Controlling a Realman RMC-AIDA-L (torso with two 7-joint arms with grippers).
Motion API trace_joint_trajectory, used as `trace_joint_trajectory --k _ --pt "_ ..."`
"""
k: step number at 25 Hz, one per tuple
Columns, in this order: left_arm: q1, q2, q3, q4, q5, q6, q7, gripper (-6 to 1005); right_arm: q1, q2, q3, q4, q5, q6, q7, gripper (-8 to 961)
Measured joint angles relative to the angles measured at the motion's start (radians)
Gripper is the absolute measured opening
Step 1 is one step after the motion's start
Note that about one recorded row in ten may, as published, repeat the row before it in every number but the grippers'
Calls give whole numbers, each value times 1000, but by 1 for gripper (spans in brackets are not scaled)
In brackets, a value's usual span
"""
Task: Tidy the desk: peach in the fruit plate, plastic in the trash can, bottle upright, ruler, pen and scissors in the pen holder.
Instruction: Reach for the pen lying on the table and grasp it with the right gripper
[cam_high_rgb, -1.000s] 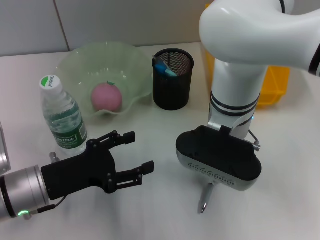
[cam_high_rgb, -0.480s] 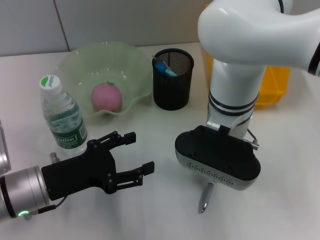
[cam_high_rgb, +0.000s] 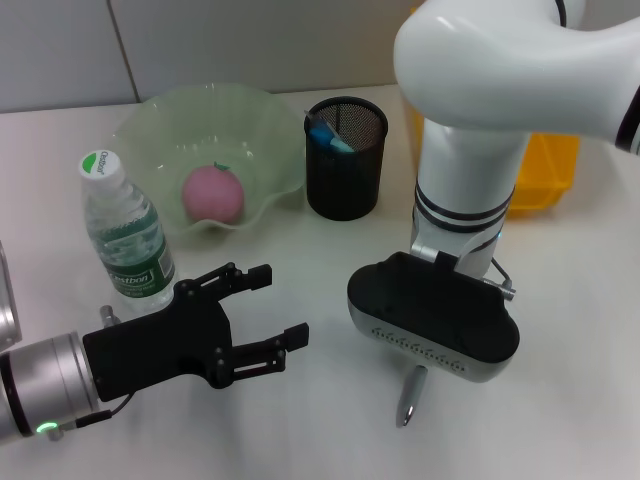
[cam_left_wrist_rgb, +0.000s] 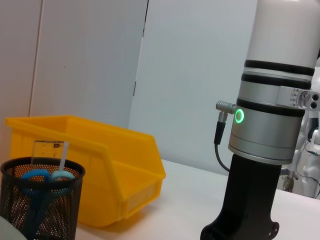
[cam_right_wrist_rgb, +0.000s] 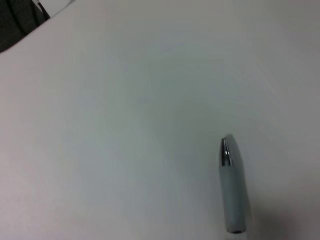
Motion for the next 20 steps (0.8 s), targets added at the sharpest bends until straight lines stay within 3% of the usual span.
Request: trace_joint_trajectory --k 20 --pt "7 0 0 0 -4 6 0 845 2 -2 -32 23 25 24 0 225"
